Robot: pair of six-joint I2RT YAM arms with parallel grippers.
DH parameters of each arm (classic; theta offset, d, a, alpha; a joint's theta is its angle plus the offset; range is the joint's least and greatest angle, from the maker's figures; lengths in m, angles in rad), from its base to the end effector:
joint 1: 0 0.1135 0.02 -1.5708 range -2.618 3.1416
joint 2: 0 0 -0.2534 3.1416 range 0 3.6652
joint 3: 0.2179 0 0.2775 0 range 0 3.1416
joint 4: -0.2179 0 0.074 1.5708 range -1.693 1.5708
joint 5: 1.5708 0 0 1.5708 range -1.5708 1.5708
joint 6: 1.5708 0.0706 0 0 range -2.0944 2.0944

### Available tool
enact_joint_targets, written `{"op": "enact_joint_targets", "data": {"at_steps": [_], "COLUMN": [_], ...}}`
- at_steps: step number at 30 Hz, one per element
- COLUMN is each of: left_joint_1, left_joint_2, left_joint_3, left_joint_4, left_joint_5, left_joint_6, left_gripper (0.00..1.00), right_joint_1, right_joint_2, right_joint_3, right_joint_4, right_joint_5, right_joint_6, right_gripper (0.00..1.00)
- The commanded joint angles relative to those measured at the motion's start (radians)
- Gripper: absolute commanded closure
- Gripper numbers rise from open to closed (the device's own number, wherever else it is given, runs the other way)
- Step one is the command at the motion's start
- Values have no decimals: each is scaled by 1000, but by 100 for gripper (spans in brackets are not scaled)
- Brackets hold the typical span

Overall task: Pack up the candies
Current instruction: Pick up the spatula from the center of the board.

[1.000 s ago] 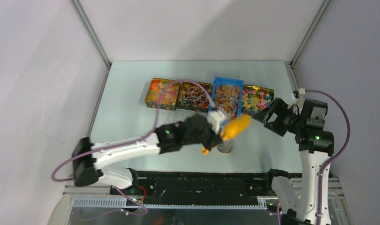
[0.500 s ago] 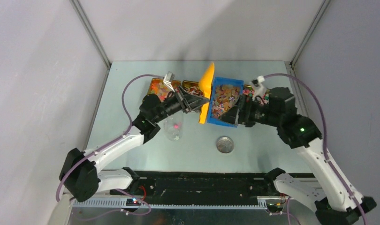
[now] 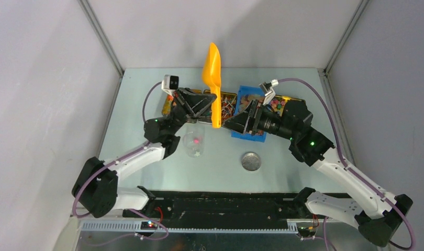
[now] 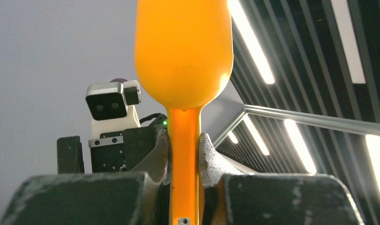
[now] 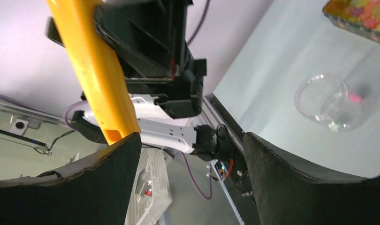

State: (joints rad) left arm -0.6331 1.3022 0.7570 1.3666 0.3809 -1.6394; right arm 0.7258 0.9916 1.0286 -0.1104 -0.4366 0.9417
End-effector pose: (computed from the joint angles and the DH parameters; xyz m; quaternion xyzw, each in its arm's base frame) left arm 0.2349 -0.2049 0.3708 -0.0189 0.3998 -0.8580 0.3219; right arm 0.1952 0.2131 0.3854 -0.0695 0.7269 0.5987 0.3292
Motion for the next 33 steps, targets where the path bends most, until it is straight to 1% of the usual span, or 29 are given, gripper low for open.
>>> {"op": "enact_joint_targets", "data": {"at_steps": [1,5,8,13,17,21,23,26,28,29,30,31,33], "left_joint_1": [14,16,21,34,35,35,35,35,36,36,36,36,36], "left_joint_2": [-24,-41,-67,-151,-182,-200,-206,-216,-217,-217,-217,-218,-220], "left_joint_3": [-29,-38,-63,-90,-74,-68,-66,-73,-78,-79,-78,-78,-85], "left_joint_4": [68,41,0,-156,-224,-234,-239,-243,-237,-235,-235,-235,-233], "left_joint_5": [-19,-33,-68,-102,-92,-95,-94,-98,-101,-99,-96,-94,-94], "left_joint_6": [-14,-2,16,75,119,124,127,128,124,125,124,124,125], "left_gripper": [100,100,100,100,100,100,100,100,100,100,100,100,100], "right_joint_1": [20,52,88,156,164,170,171,171,171,171,171,171,171], "right_joint_2": [-14,-9,-6,-39,-16,29,49,75,95,105,108,113,116], "right_joint_3": [13,14,13,13,14,13,13,14,23,34,36,39,39], "right_joint_4": [196,235,266,257,227,197,219,304,323,322,324,322,311], "right_joint_5": [3,14,29,114,145,174,169,143,116,100,92,81,84], "right_joint_6": [37,26,-13,-88,-90,-71,-63,-49,-48,-52,-53,-55,-57], "right_gripper": [17,20,22,21,21,25,27,30,37,44,47,52,60]}}
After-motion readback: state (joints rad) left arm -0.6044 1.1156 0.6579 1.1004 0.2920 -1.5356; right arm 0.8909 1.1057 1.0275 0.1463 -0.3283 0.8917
